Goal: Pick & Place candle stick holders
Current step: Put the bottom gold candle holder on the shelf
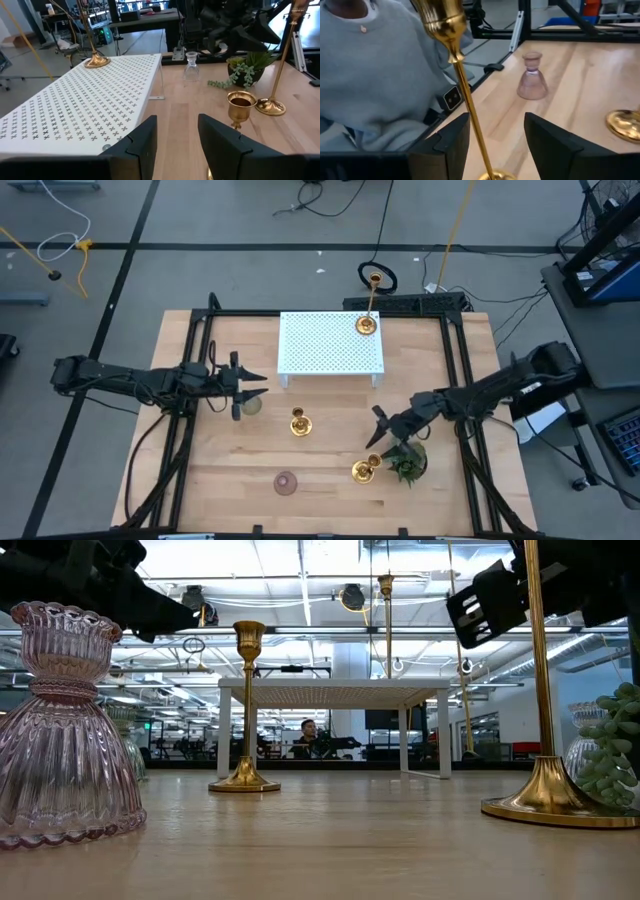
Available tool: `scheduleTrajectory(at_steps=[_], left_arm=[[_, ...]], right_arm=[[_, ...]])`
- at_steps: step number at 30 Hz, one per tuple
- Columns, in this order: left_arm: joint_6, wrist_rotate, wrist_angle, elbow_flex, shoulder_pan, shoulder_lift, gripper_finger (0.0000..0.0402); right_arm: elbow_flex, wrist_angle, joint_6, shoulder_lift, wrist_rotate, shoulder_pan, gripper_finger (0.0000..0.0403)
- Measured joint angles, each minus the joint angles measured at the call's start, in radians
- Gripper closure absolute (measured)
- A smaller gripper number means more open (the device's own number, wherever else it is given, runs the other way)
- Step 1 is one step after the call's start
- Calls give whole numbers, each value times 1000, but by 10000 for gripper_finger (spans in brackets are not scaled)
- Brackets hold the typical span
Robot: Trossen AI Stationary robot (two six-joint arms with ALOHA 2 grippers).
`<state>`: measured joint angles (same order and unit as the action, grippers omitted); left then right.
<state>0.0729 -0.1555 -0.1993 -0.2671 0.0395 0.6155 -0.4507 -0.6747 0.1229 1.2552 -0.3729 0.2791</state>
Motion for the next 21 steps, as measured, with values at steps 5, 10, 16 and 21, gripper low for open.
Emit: scheduleTrajectory(at_steps=[5, 10, 16, 21], left_arm=[[8, 0, -1, 0, 0, 0, 254], [32, 0, -1, 0, 0, 0, 254], [64, -1, -8, 1, 0, 0, 254], [99, 0, -7, 1, 0, 0, 254]], right_arm=[[-1, -153, 1, 108, -50, 33, 220], [-49, -190, -1, 189, -49, 51, 220], [-103, -190, -9, 262, -51, 50, 231], [-103, -177, -16, 278, -77, 48, 288]])
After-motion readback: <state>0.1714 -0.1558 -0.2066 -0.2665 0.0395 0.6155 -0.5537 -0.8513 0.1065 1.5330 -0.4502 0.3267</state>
